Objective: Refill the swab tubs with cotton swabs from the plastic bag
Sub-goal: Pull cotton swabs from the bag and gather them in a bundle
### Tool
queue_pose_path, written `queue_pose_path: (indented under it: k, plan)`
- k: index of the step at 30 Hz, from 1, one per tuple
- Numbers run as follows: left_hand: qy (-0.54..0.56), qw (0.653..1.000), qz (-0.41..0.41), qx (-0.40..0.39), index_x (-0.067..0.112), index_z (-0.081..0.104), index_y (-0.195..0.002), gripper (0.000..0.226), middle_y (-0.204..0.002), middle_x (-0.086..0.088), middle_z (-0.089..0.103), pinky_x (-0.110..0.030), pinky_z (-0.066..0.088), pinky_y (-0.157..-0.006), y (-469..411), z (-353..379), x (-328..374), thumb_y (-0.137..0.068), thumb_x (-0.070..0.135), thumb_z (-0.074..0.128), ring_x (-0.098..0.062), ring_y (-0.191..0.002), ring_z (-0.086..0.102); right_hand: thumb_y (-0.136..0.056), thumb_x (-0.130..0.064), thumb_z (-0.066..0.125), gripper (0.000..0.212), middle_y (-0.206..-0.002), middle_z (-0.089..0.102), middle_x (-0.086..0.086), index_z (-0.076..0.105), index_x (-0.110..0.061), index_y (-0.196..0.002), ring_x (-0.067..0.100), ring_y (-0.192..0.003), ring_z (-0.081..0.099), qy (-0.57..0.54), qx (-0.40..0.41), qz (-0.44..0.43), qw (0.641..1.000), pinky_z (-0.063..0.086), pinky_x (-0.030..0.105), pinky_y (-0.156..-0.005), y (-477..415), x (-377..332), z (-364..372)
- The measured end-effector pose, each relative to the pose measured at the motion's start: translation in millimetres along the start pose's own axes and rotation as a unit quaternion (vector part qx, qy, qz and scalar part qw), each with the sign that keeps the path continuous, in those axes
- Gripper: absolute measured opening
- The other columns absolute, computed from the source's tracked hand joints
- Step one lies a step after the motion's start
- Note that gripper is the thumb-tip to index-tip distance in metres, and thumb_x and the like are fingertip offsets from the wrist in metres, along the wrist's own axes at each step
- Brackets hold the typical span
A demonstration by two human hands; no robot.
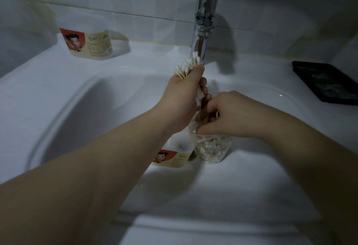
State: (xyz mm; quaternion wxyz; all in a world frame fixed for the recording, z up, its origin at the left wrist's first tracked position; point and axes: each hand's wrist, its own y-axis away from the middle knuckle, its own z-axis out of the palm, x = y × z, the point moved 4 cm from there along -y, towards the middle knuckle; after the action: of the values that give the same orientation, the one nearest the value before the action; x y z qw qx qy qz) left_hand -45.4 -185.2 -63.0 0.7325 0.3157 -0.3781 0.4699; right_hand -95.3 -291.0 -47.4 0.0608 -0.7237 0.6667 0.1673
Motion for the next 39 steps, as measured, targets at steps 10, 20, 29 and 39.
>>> queue_pose_path:
  k: [10,20,29,39]
  plan:
    - [0.028,1.000,0.000,0.005,0.013,0.051,-0.102,0.006,-0.064,-0.001,0.047,-0.027,0.044,-0.054,0.9,3.3,-1.9,-0.104,0.018,0.053,-0.013,-0.053,0.045,-0.079,-0.036,0.081,0.035,-0.054,0.059,-0.010,0.064,-0.029,-0.049,0.004,-0.057,0.054,-0.041,0.031,0.021,0.998,0.036,0.019,-0.051,-8.8,5.9,2.5]
    - [0.062,0.989,0.085,0.106,0.018,0.052,-0.082,0.023,-0.062,0.003,0.053,-0.032,0.056,-0.069,-3.1,-11.4,14.0,-0.105,0.019,0.052,-0.011,-0.054,0.051,-0.086,-0.038,0.076,0.038,-0.051,0.052,-0.004,0.062,-0.015,-0.060,0.009,-0.048,0.043,-0.020,0.060,-0.022,0.998,0.035,0.030,-0.054,-5.0,17.7,-17.0]
    - [0.028,0.996,0.040,0.077,0.014,0.057,-0.093,0.015,-0.068,0.000,0.058,-0.033,0.059,-0.069,0.3,-5.2,11.7,-0.105,0.020,0.052,-0.014,-0.062,0.057,-0.085,-0.039,0.076,0.032,-0.065,0.065,0.012,0.071,-0.010,-0.073,0.023,-0.056,0.054,-0.094,0.147,-0.032,0.984,0.050,0.042,-0.064,-1.0,20.9,-36.4]
    - [-0.127,0.991,0.040,0.005,0.006,0.064,-0.110,0.020,-0.102,-0.018,0.075,-0.057,0.057,-0.093,2.0,2.7,1.1,-0.104,0.023,0.055,-0.035,-0.100,0.073,-0.089,-0.032,0.076,0.018,-0.074,0.075,0.001,0.076,-0.021,-0.075,0.020,-0.074,0.070,-0.209,0.214,-0.041,0.953,0.052,0.036,-0.074,1.9,25.6,-48.6]
